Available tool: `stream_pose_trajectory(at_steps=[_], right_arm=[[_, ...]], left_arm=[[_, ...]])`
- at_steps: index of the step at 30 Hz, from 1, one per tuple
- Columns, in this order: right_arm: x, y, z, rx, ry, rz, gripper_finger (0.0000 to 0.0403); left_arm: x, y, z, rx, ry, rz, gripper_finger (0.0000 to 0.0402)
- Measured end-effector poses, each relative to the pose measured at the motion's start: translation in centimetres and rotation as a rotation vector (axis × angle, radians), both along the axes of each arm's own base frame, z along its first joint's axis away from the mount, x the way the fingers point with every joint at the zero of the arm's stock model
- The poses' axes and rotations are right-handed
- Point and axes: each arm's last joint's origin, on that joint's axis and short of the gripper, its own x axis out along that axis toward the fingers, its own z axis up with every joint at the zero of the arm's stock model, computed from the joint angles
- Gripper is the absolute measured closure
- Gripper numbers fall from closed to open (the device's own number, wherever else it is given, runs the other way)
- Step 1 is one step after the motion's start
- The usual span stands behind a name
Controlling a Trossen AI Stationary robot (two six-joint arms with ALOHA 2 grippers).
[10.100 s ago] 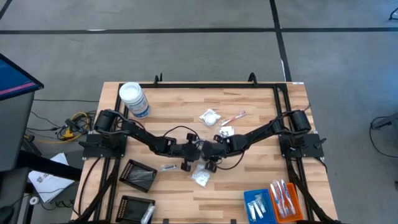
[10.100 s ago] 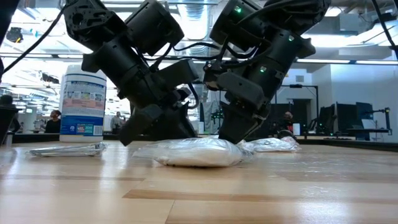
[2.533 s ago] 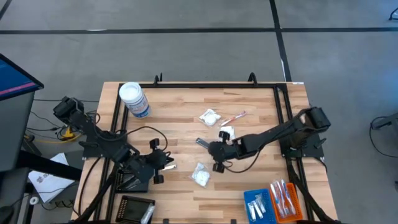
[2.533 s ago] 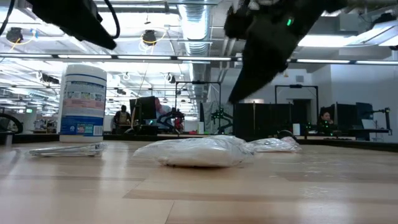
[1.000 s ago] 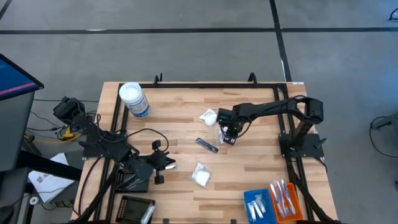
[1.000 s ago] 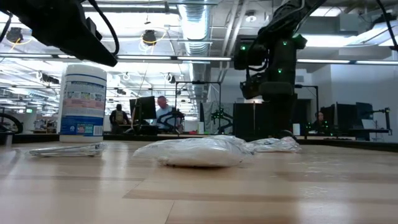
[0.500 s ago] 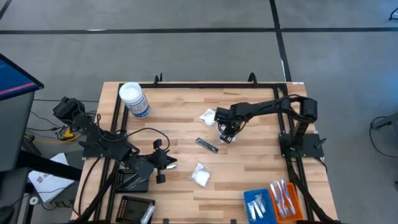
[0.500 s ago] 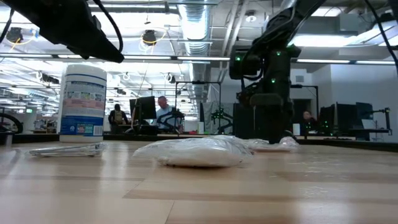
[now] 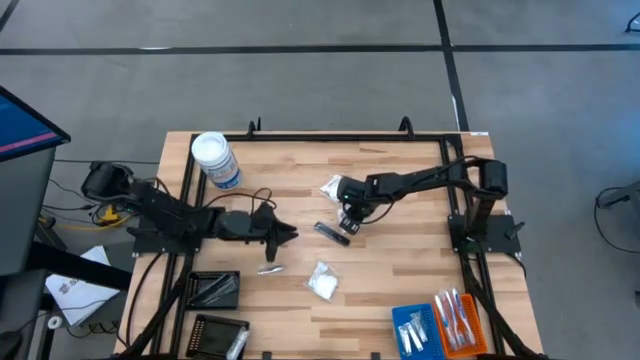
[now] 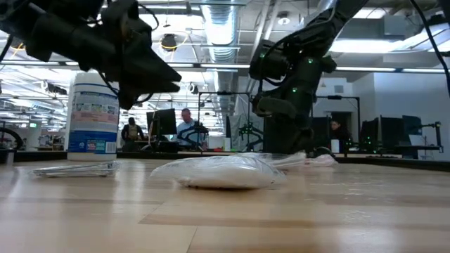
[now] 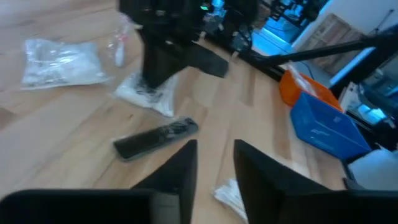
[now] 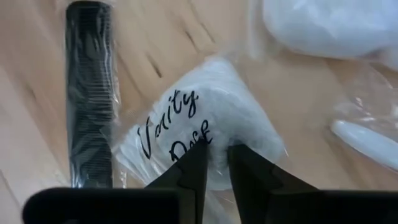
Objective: Pick & Place Travel size toiletries
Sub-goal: Put the vanity pack into the bottom black bin
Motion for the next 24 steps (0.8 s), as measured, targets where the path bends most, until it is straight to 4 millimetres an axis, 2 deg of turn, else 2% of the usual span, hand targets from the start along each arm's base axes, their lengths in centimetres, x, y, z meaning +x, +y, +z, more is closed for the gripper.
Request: stream_pose_trajectory(at_steps=[6,9,13,15,19,21,24], right_arm=[[-0.3,0.9,0.7,-0.041,-0.041,0.017,0.0349],[-0.9,1.3,2.0,-0.049,-0.054,0.025,0.0350],[-1.9,1.8,5.0,-0.051,-0.100,0.028,0.0349],[-2.8,2.0,5.8,-0.051,-0.067,0.027,0.0346],[-3.7,2.4,7.3,-0.065,-0.077,-0.009,0.0326],[-3.8,2.7,7.4,-0.067,-0.074,-0.001,0.0308],[-4.0,3.2,7.3,-0.092,-0.046,0.095,0.0278]], left_arm=[[0.0,0.7,-0.1,0.001,0.004,0.019,0.0254],[0.0,0.5,-0.1,0.003,0.003,0.008,0.0245],[-0.1,0.0,-0.1,0.005,0.004,-0.011,0.0244],[-0.1,-0.2,-0.1,0.016,0.005,-0.029,0.0243],[-0.2,-0.6,-0.1,0.023,0.006,-0.049,0.0243],[-0.3,-0.9,-0.1,0.027,0.007,-0.060,0.0243],[-0.4,-1.1,-0.3,0.031,0.011,-0.071,0.0243]])
